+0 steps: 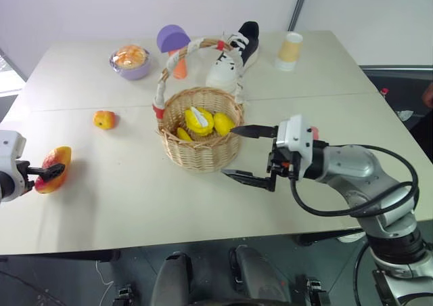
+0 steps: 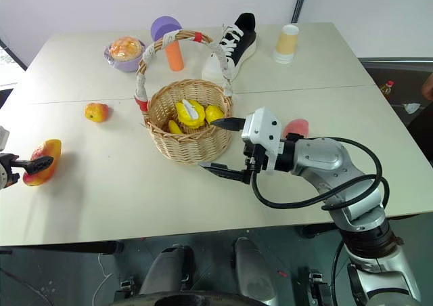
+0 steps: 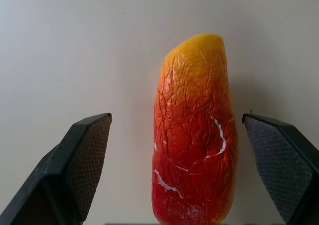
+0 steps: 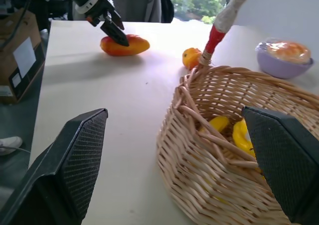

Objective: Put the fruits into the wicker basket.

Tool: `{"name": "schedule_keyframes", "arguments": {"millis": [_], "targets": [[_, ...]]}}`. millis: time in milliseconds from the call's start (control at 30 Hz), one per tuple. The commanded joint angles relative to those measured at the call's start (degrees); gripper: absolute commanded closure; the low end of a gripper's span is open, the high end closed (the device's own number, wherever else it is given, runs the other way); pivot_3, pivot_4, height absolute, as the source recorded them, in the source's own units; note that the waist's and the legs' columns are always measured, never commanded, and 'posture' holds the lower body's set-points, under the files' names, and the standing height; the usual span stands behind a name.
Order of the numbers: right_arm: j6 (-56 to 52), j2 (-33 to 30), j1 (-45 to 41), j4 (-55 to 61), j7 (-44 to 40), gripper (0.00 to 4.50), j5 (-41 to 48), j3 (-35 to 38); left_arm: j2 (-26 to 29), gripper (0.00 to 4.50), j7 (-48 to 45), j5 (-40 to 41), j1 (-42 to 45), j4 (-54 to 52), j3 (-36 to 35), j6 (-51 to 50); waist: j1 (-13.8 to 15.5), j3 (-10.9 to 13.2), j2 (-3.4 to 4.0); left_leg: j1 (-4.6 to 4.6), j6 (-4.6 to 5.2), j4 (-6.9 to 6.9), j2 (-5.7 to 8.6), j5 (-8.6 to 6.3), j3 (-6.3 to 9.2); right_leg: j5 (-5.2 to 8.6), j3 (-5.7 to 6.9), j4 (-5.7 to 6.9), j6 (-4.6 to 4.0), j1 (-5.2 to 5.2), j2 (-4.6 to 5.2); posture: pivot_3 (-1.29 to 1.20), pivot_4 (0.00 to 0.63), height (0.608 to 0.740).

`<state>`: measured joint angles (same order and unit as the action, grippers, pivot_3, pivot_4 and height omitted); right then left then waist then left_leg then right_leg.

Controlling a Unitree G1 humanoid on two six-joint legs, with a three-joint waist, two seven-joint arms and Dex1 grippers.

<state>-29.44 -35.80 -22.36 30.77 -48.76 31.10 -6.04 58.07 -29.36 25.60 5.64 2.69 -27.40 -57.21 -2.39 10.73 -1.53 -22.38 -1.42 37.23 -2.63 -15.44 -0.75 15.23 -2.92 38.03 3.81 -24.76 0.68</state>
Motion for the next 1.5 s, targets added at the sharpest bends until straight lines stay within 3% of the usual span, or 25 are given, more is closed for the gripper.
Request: {"name": "schedule_keyframes", "arguments": {"millis": [33,133,167,267,367,400,567,667,767,867,933,1133,1233,1433,1500], "targets": [[1.39,1.21,-1.17,2.07,0.16,0.01,0.12,-0.3,1.2,0.0,-1.99,-1.31,2.18,2.78,2.67,0.12,0.05,0.0,0.0,0.0,0.0,0.0,0.01,0.0,0.01,0.0,0.01,0.01,0.0,0.0,-0.01,0.0,0.15,0.74],[1.77,1.53,-0.74,1.94,0.17,0.01,-0.42,-0.27,0.89,0.0,-2.22,-1.95,3.67,5.66,3.58,0.62,0.02,0.0,-0.01,0.0,0.0,0.01,0.03,0.0,0.01,0.0,0.01,0.02,0.0,0.0,-0.02,0.0,0.15,0.74],[1.83,1.59,-0.64,1.97,0.21,0.0,-0.52,-0.27,0.85,0.25,-2.34,-2.28,3.89,6.16,3.71,1.4,-0.06,-0.01,-0.03,0.0,0.0,0.01,0.03,0.0,0.01,0.0,0.01,0.02,0.0,-0.01,-0.02,0.0,0.15,0.74],[2.05,1.85,-0.28,2.05,0.51,0.0,-0.71,-0.35,0.38,1.19,-2.6,-3.16,4.05,6.52,3.67,3.87,-0.02,-0.01,-0.03,0.0,0.0,0.01,0.01,0.0,0.0,0.0,0.01,0.02,0.0,-0.01,-0.02,0.0,0.15,0.74],[2.26,1.98,0.12,2.28,0.85,0.0,-0.98,-0.45,0.6,2.72,-2.76,-4.13,3.77,6.61,4.32,4.64,0.0,-0.01,-0.04,0.0,0.0,0.01,-0.01,0.0,0.0,0.0,0.01,0.03,-0.01,-0.01,-0.01,0.0,0.15,0.74],[2.26,2.0,0.21,2.38,1.0,0.0,-1.06,-0.42,0.7,2.88,-2.65,-4.5,3.62,6.74,4.31,4.68,0.01,-0.01,-0.04,0.0,0.0,0.01,-0.01,0.0,0.0,0.0,0.01,0.03,-0.01,-0.01,-0.01,0.0,0.15,0.74],[2.48,1.14,0.56,2.16,1.03,0.0,-1.29,0.71,-1.01,2.88,-5.47,-0.67,2.05,0.31,-3.37,7.21,0.0,-0.01,-0.06,0.0,0.0,0.01,-0.05,0.0,0.0,0.0,0.01,0.03,-0.01,-0.01,-0.01,0.0,0.15,0.74],[3.07,-0.02,0.19,0.12,0.47,0.0,-1.99,2.04,-2.78,2.88,-13.88,9.64,-0.71,-16.32,-8.7,7.2,0.08,0.01,-0.21,-0.03,0.0,0.02,-0.09,0.0,0.0,-0.01,0.01,0.03,-0.01,-0.02,0.11,0.0,0.15,0.74],[3.85,-0.64,-0.64,-1.8,-0.14,0.0,-2.62,2.67,-3.17,2.88,-17.79,19.89,-1.13,-28.7,-8.88,3.01,0.51,-0.02,-0.28,-0.03,-0.02,0.06,-0.04,0.0,-0.01,-0.01,0.01,0.01,-0.01,0.04,0.28,0.0,0.15,0.74],[4.35,-0.76,-1.86,-3.3,-0.59,0.0,-3.07,2.94,-4.02,2.88,-15.26,26.49,4.3,-36.3,-2.02,0.33,0.44,-0.01,-0.25,0.06,-0.02,0.05,0.01,0.0,-0.13,-0.01,-0.03,0.01,0.01,0.07,0.24,0.0,0.15,0.74],[4.58,-0.52,-2.61,-4.01,-0.57,0.0,-3.37,2.71,-8.77,2.88,-8.67,25.9,13.9,-37.21,7.82,-1.44,0.61,-0.02,-0.23,0.07,-0.02,0.08,0.13,0.0,-0.08,-0.01,-0.05,0.01,0.01,0.1,0.08,0.0,0.15,0.74],[4.37,0.92,-3.69,-4.05,0.7,0.0,-3.96,2.27,-18.01,2.88,-1.22,14.33,29.8,-32.48,28.36,0.82,0.74,-0.03,-0.27,0.09,0.0,0.19,0.19,0.0,0.05,-0.02,-0.07,0.02,0.04,0.19,-0.09,0.0,0.15,0.74],[3.96,1.32,-3.34,-3.33,1.7,0.0,-4.13,2.46,-20.34,2.88,-1.12,9.98,33.14,-27.82,33.04,2.64,0.74,-0.03,-0.26,0.07,0.02,0.16,0.19,-0.01,0.09,-0.02,-0.06,0.02,0.03,0.16,-0.13,0.0,0.15,0.74],[2.75,0.95,-1.21,-0.8,4.3,0.0,-3.89,3.49,-23.4,0.1,-2.11,8.9,35.06,-23.54,31.81,3.51,0.81,-0.02,-0.26,0.06,0.02,0.18,0.19,-0.01,0.09,-0.01,-0.05,0.03,0.02,0.16,-0.11,0.0,0.15,0.74],[2.42,0.64,-0.48,-0.24,4.88,0.0,-3.92,3.99,-23.12,0.1,-4.84,13.19,33.92,-25.43,27.43,3.47,0.87,-0.02,-0.26,0.05,0.02,0.18,0.19,-0.01,0.11,-0.01,-0.04,0.03,0.02,0.16,-0.11,0.0,0.15,0.74]]}}
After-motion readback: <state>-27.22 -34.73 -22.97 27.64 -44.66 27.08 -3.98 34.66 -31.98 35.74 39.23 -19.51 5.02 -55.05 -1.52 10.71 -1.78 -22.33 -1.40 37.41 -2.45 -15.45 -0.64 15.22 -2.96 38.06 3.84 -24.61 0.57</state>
